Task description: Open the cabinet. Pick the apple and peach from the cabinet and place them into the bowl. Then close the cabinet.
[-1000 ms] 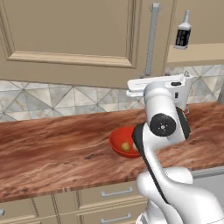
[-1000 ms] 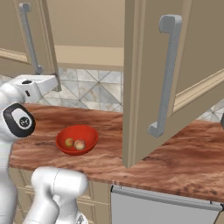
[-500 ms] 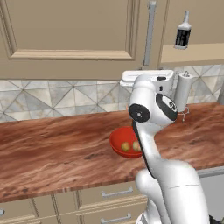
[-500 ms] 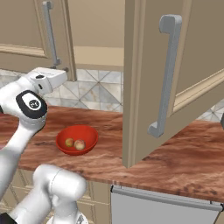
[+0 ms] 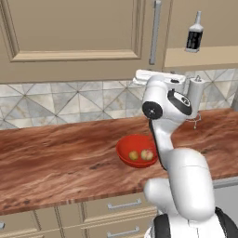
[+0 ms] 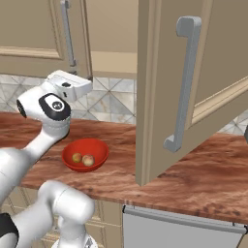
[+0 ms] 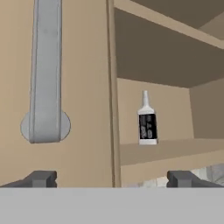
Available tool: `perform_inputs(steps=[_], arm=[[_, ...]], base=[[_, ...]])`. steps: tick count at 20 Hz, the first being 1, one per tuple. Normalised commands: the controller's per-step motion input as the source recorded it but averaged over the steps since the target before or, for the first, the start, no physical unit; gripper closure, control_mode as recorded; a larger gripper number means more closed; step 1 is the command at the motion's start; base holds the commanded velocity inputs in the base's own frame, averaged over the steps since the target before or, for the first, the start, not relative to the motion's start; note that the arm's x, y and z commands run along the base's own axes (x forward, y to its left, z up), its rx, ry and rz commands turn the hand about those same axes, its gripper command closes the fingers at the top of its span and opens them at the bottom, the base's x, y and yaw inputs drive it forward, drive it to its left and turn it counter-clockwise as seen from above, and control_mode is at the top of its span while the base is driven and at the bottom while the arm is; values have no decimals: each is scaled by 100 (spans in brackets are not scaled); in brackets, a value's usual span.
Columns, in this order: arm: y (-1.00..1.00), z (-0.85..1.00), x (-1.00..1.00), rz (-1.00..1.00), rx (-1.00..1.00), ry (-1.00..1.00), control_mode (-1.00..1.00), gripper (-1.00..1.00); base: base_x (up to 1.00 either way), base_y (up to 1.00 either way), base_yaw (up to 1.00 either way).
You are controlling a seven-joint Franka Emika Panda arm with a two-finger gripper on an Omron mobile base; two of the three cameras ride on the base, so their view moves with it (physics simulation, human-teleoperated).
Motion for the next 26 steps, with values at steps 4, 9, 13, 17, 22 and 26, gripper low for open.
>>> perform_inputs(steps=[4,9,13,17,22,26], arm=[[-24,0,100,-1,15,4,-100,-100],[-11,-3,50,-2,8,9,-100,-100],[63,-4,-100,-8,2,-9,-100,-100],[15,28,-100,-18,17,24,-100,-100],[0,99,-99,-25,34,60,-100,-100],[-5,100,-88,-25,44,61,-100,-100]], base=[[0,0,0],[0,0,0],[0,0,0],[0,0,0],[0,0,0],[0,0,0]])
